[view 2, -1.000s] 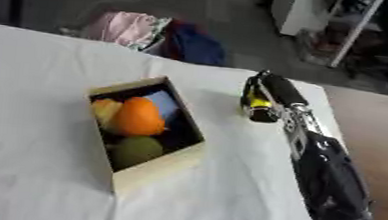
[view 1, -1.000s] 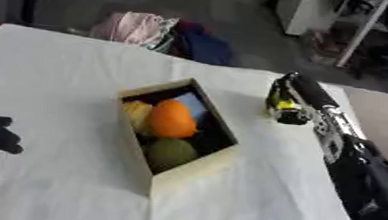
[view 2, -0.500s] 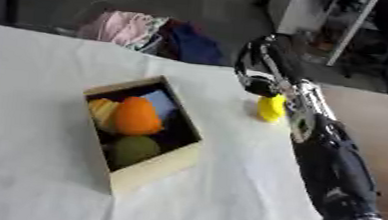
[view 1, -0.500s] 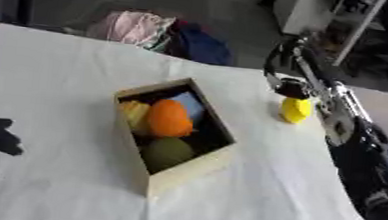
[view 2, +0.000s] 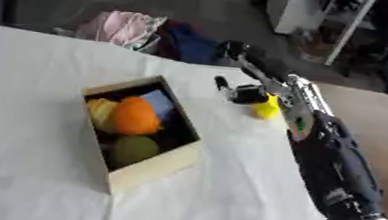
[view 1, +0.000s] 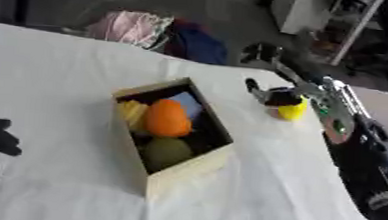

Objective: Pick up objects on the table and place them in the box.

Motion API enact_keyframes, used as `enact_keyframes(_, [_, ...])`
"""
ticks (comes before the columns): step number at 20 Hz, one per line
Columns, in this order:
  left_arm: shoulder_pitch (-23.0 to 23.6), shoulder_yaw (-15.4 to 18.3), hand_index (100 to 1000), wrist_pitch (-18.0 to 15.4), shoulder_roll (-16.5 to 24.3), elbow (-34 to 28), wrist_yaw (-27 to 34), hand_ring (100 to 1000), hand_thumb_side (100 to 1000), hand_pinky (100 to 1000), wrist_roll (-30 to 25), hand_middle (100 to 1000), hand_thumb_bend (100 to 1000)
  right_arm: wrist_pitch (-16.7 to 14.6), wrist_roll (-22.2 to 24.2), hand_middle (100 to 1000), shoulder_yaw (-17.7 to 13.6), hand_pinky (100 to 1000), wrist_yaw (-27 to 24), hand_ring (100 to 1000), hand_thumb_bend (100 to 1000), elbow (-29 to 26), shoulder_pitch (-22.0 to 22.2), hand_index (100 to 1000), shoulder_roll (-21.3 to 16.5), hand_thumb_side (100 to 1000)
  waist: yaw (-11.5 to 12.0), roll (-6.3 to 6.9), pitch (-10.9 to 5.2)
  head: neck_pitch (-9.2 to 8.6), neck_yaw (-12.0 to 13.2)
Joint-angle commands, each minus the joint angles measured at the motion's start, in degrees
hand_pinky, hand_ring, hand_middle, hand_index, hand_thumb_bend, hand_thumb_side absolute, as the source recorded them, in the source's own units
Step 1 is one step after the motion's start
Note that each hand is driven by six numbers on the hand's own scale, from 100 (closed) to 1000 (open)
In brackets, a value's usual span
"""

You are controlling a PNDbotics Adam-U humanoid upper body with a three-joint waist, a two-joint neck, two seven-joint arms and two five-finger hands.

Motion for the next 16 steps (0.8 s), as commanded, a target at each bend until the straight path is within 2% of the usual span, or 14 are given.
enact_keyframes(1, [-0.11,0.57,797,0.03,0.31,-1.13,-0.07,606,552,696,0.32,589,100,1.39,2.14,994,-2.56,888,4.19,960,100,2.6,-0.32,1000,-2.99,291,-0.35,0.81,-1.52,-0.15,0.21])
enact_keyframes(8, [-0.1,0.67,798,-0.16,0.44,-1.13,-0.29,607,548,696,0.43,590,100,4.17,0.29,985,-4.28,885,9.73,957,100,8.75,0.48,1000,-3.43,407,-1.04,1.27,-1.19,-0.4,0.45])
enact_keyframes(11, [-0.18,0.67,798,-0.29,0.45,-1.13,-0.4,607,546,697,0.44,591,100,5.52,-0.21,949,-4.52,814,11.54,897,100,11.29,0.62,978,-2.85,342,-1.15,1.52,-0.9,-0.55,0.44])
enact_keyframes(13, [-0.19,0.68,798,-0.38,0.47,-1.13,-0.48,608,545,697,0.45,591,100,6.66,-1.06,901,-4.69,728,12.43,828,100,12.55,0.63,939,-2.5,273,-1.22,1.64,-0.76,-0.56,0.39])
enact_keyframes(14, [-0.18,0.68,798,-0.4,0.47,-1.13,-0.5,608,546,697,0.47,591,100,7.09,-1.61,880,-4.77,695,12.62,800,100,12.98,0.64,923,-2.37,271,-1.27,1.68,-0.72,-0.54,0.35])
enact_keyframes(16, [-0.15,0.67,798,-0.37,0.45,-1.13,-0.55,608,546,697,0.48,591,100,7.73,-3.39,769,-5.02,562,12.48,671,100,13.18,0.62,825,-2.27,248,-1.38,1.73,-0.67,-0.5,0.36])
